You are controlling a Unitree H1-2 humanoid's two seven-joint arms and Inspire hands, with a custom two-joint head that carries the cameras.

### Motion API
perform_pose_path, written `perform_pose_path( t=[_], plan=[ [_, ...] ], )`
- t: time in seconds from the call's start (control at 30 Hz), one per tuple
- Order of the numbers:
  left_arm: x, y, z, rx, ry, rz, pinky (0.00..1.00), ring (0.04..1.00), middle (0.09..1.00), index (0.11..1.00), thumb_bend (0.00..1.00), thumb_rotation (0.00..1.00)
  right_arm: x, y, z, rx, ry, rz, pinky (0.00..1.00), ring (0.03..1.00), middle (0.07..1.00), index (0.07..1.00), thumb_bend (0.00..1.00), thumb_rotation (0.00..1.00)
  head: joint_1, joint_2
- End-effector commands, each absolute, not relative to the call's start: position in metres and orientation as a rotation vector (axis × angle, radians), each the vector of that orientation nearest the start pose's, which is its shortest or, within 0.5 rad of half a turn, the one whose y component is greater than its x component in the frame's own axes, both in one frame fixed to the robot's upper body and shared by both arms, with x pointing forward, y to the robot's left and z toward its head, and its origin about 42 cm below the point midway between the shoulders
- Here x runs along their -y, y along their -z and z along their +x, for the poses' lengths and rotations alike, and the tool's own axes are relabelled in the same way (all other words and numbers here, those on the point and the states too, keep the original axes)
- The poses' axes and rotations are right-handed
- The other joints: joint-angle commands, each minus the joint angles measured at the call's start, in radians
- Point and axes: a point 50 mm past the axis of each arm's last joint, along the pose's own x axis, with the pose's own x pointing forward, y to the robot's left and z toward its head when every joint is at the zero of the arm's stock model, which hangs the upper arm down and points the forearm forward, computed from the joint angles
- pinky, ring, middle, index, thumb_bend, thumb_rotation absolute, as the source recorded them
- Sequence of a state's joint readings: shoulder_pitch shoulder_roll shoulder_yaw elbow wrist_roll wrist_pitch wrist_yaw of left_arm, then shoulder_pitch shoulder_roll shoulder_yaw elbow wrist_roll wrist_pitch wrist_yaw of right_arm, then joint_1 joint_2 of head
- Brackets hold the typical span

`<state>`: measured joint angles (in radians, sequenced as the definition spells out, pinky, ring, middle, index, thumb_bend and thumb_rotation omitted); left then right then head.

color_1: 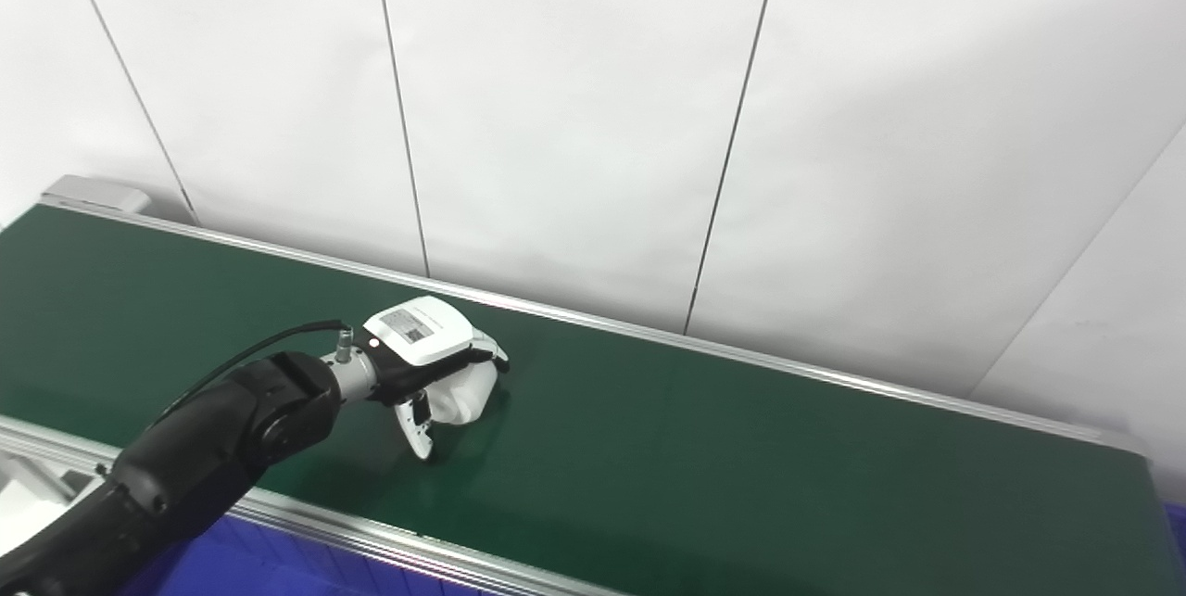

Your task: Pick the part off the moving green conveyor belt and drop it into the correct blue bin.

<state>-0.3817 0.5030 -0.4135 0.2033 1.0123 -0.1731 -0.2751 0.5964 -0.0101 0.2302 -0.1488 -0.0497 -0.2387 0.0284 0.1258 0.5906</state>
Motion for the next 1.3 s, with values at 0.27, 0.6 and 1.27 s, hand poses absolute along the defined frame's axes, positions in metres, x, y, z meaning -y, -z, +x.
perform_pose_path(
  t=[0.27,0.6,1.27],
  plan=[
    [-0.26,-0.145,0.399,0.444,0.403,1.582,0.39,0.381,0.495,0.537,0.51,0.0,0.171,-0.057,0.076,-0.168,-0.102,0.039,1.0,0.936,0.979,1.0,0.59,1.0,-0.001,0.003],
    [-0.261,-0.143,0.399,0.455,0.397,1.579,0.38,0.399,0.526,0.49,0.5,0.0,0.171,-0.057,0.076,-0.167,-0.108,0.044,1.0,0.933,0.979,1.0,0.59,0.99,-0.001,0.007],
    [-0.241,-0.248,0.33,0.658,0.355,1.416,0.31,0.359,0.445,0.538,0.5,0.0,0.179,-0.086,0.078,-0.149,-0.114,0.035,1.0,0.931,0.971,1.0,0.61,1.0,0.165,0.209]
  ],
)
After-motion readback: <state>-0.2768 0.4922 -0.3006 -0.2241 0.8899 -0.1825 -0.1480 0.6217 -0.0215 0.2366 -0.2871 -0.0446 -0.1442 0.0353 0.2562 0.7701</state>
